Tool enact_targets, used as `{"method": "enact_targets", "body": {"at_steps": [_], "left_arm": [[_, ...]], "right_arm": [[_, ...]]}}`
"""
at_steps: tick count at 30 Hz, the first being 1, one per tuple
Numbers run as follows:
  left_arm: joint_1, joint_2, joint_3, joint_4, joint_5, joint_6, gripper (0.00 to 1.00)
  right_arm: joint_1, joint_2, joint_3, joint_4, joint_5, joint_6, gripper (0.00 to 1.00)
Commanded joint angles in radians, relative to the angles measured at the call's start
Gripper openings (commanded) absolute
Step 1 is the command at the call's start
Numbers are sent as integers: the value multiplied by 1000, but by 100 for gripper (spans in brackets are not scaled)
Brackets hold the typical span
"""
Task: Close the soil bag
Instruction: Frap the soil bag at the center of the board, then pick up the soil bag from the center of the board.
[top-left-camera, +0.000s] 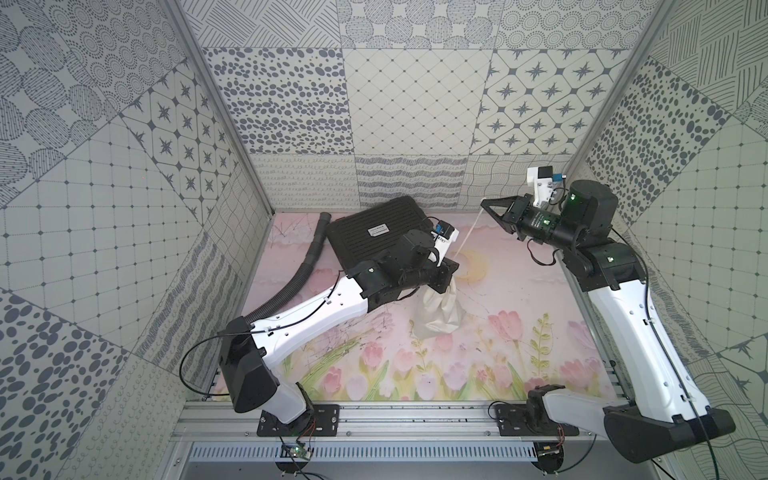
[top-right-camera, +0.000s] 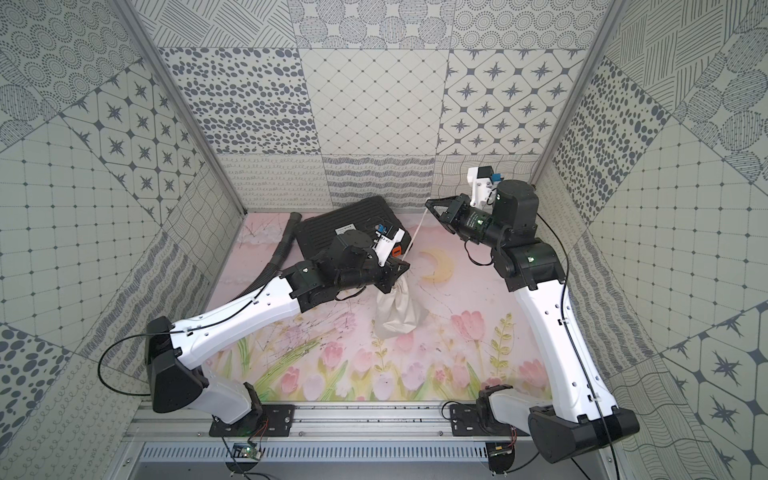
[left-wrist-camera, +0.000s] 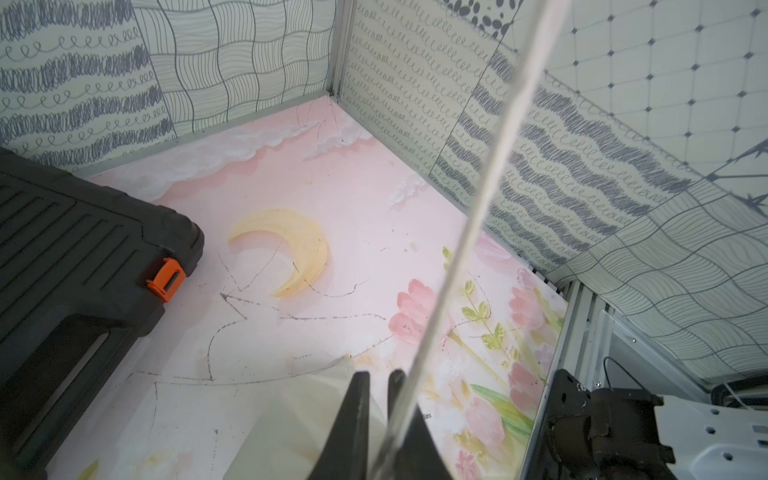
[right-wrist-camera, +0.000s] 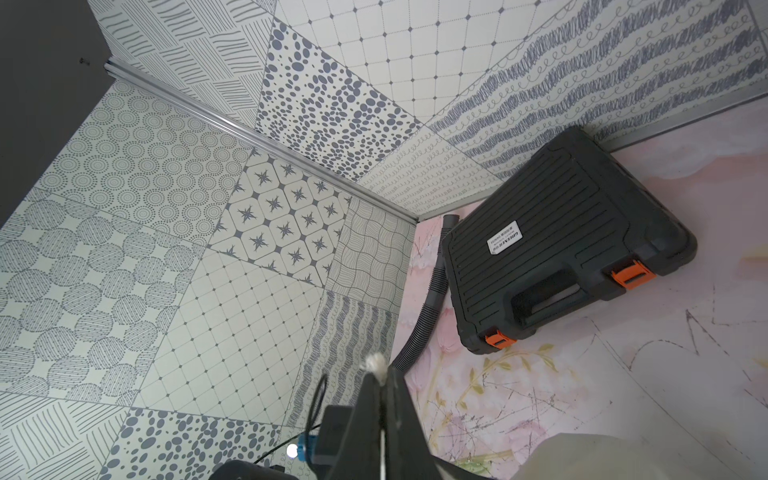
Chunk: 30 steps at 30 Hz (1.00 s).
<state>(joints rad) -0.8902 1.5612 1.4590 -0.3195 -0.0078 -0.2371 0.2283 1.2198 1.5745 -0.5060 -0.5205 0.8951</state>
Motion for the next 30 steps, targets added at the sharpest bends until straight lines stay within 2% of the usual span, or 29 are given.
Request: {"method": "enact_targets", "body": {"at_steps": [1,5,14,25,30], "left_arm": [[-8,39,-9,-467,21,29,18],[-11,58,4,-475,25,29,24],[-12,66,-10,-484,27,11,11],[-12,14,-78,-473,24,-24,11],[-12,-5,-62,-445,18,-27,12]], "right_arm": [[0,-60,20,352,80,16,0],[33,-55,23,356,84,16,0],[42,-52,48,348,107,-16,0],[31,-25,147,317,118,-55,0],[38,-34,86,334,75,0,0]]}}
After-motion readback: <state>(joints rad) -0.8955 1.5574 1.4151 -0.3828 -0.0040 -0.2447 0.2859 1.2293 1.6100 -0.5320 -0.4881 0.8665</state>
